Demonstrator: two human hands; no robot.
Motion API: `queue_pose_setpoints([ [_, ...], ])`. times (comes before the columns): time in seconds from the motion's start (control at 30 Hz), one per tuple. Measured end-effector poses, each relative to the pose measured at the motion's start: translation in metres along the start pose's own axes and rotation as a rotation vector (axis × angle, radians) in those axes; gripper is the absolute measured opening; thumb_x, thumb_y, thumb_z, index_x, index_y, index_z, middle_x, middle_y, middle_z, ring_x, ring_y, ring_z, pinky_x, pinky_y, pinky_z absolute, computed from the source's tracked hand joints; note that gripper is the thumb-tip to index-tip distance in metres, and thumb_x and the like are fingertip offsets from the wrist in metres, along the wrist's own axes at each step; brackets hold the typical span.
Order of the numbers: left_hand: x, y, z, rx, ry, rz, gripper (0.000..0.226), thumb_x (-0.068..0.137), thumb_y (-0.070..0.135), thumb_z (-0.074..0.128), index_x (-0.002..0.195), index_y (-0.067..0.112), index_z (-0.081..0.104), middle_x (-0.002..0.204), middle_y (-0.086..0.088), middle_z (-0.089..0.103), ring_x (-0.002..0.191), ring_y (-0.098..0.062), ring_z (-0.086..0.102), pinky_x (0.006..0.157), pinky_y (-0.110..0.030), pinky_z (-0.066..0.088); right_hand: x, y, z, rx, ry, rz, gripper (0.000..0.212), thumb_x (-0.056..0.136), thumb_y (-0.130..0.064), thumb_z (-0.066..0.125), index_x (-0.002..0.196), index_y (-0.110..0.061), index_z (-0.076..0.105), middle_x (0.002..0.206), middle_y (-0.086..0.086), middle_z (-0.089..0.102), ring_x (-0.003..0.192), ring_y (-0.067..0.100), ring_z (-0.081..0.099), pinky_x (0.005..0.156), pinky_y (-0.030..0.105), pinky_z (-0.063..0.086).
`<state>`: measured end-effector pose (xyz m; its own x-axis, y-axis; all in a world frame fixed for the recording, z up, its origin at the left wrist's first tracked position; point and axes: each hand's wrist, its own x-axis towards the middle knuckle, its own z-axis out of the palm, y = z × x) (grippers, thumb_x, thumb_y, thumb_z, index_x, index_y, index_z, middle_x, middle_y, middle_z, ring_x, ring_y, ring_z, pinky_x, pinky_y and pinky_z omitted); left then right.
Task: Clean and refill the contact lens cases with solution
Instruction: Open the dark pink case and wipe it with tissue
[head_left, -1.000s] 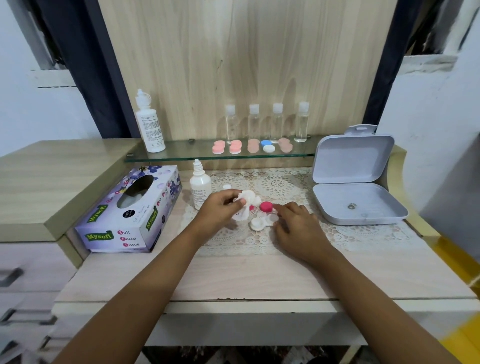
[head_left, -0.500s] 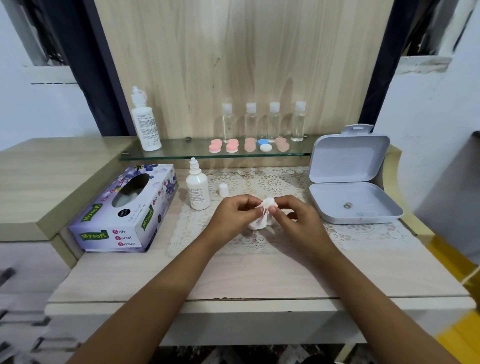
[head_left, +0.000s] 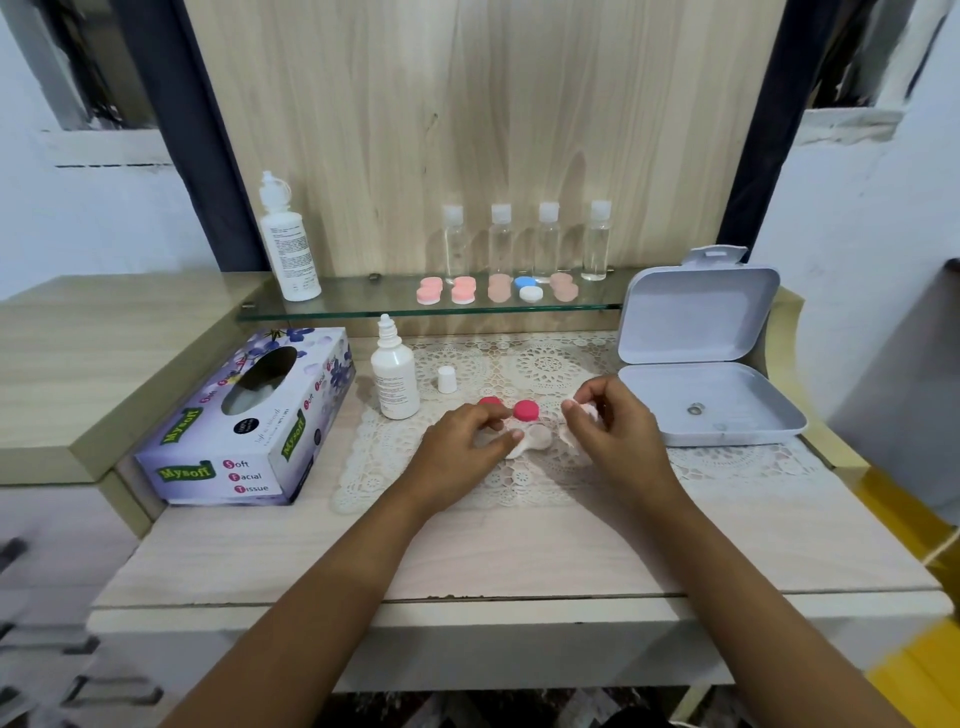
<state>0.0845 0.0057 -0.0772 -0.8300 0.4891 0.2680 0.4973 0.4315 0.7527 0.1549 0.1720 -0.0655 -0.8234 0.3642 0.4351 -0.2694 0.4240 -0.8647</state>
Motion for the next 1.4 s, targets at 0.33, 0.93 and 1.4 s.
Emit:
queue_pose_setpoints([
  [0.33, 0.003, -0.005, 0.002, 0.286, -0.057, 0.047, 0.029, 0.087, 0.037, 0.061, 0.112, 0.026, 0.064, 0.113, 0.004, 0.056, 0.111, -0.016, 0.046, 0.097, -0.036, 0.033, 0.006, 0.007, 0.001, -0.371, -0.189, -0.040, 0.021, 0.086, -0.006, 0.058, 0.104, -0.015, 0.061, 0.095, -0.001, 0.062, 0.087, 0.015, 0.055, 0.066, 0.008, 0.036],
  [0.93, 0.004, -0.003, 0.001, 0.303, -0.059, 0.033, 0.032, 0.088, 0.035, 0.060, 0.118, 0.025, 0.063, 0.120, 0.000, 0.054, 0.115, -0.018, 0.043, 0.098, -0.032, 0.031, 0.031, -0.016, 0.008, -0.792, -0.521, -0.166, 0.028, 0.092, -0.017, 0.054, 0.119, -0.012, 0.061, 0.115, 0.008, 0.059, 0.106, 0.022, 0.052, 0.065, 0.016, 0.023],
  [1.4, 0.004, -0.006, 0.002, 0.302, -0.054, 0.048, 0.029, 0.087, 0.034, 0.061, 0.115, 0.025, 0.065, 0.118, 0.002, 0.055, 0.114, -0.016, 0.045, 0.094, -0.029, 0.031, 0.032, -0.013, 0.003, -0.819, -0.650, -0.168, 0.031, 0.088, -0.019, 0.059, 0.119, -0.012, 0.063, 0.115, 0.010, 0.055, 0.108, 0.023, 0.052, 0.079, 0.017, 0.029],
])
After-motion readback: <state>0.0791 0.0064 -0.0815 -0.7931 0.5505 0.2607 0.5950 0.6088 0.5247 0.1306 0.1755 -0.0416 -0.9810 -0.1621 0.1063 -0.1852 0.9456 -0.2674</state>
